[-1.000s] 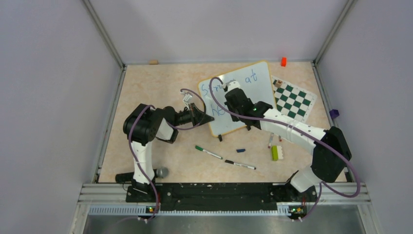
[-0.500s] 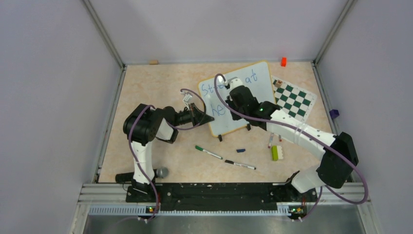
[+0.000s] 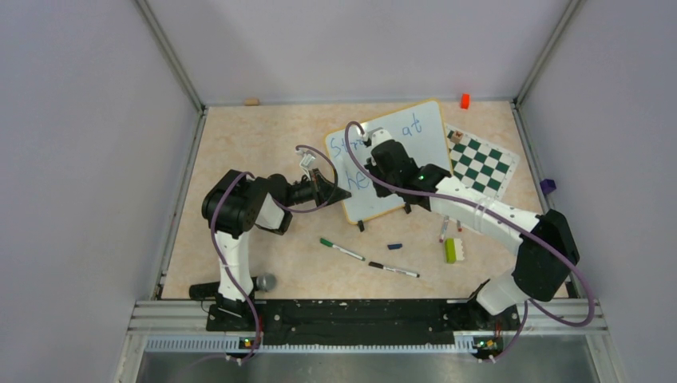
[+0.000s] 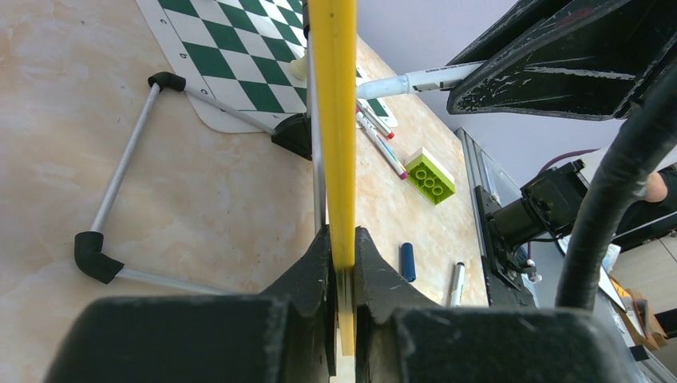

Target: Write a sentence on the whiteboard

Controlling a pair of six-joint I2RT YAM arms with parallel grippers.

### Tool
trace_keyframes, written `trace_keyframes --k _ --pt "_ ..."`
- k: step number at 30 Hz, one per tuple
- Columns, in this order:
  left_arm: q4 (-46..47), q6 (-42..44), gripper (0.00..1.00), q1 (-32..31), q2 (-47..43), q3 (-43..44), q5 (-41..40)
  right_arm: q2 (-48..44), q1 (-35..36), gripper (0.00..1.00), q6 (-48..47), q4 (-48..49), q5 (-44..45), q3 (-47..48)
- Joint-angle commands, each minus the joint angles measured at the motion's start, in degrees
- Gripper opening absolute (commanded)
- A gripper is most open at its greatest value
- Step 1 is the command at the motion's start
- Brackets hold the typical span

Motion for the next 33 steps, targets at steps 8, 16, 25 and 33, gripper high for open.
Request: trace_keyframes --k 8,16,25,33 --pt "3.4 4.0 0.00 -2.1 -0.5 -0.1 5.4 -0.6 -0.6 0.00 -0.2 4.6 4.7 2.7" --pt "3.4 3.9 0.00 -2.1 -0.5 -0.1 5.3 -1.1 -0.6 0.00 0.3 4.6 8.4 2.6" --pt "3.4 4.0 0.00 -2.1 -0.5 0.0 5.5 -0.3 -0.6 0.00 0.1 5.7 7.5 2.6" --pt "3.4 3.9 0.00 -2.1 -0.4 0.0 5.5 0.3 -0.6 0.00 -0.2 5.7 3.8 2.8"
